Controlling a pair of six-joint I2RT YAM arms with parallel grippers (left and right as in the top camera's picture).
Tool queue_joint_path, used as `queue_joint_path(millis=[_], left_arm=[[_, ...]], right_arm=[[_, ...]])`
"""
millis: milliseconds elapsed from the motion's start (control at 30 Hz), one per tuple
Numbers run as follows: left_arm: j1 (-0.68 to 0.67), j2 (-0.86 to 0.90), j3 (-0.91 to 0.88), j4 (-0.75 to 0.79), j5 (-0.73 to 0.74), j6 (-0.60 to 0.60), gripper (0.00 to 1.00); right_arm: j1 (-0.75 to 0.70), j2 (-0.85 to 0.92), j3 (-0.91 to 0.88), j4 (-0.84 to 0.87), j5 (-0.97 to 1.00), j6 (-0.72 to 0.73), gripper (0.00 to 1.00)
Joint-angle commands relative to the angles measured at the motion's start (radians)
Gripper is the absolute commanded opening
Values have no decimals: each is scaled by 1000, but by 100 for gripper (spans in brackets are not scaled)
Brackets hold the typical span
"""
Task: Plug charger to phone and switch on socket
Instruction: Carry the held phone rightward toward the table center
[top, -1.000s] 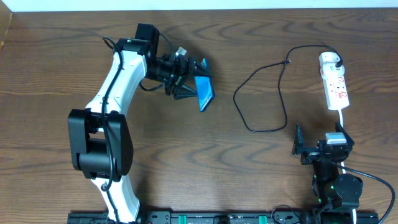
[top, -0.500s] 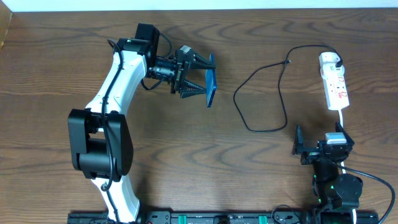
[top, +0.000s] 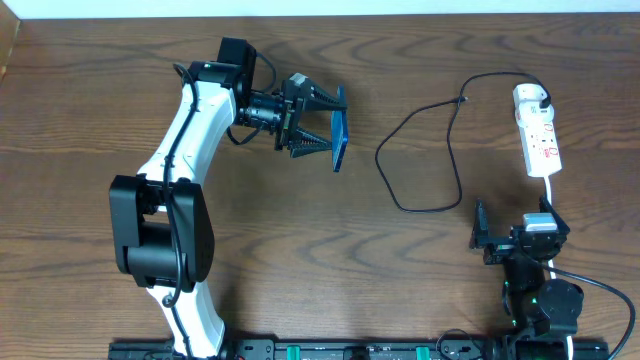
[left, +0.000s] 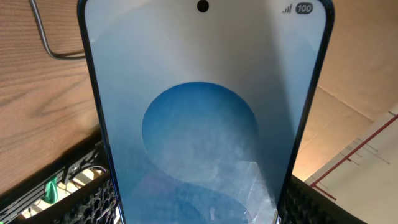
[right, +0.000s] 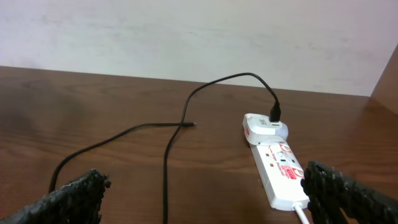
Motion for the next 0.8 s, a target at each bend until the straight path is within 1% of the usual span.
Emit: queue_joint_path(millis=[0, 767], left_arm=[[2, -33, 4, 0, 54, -9, 73], [2, -33, 4, 0, 87, -9, 73]], right_arm=[[6, -5, -4, -1, 3, 11, 99], [6, -5, -4, -1, 3, 11, 99]])
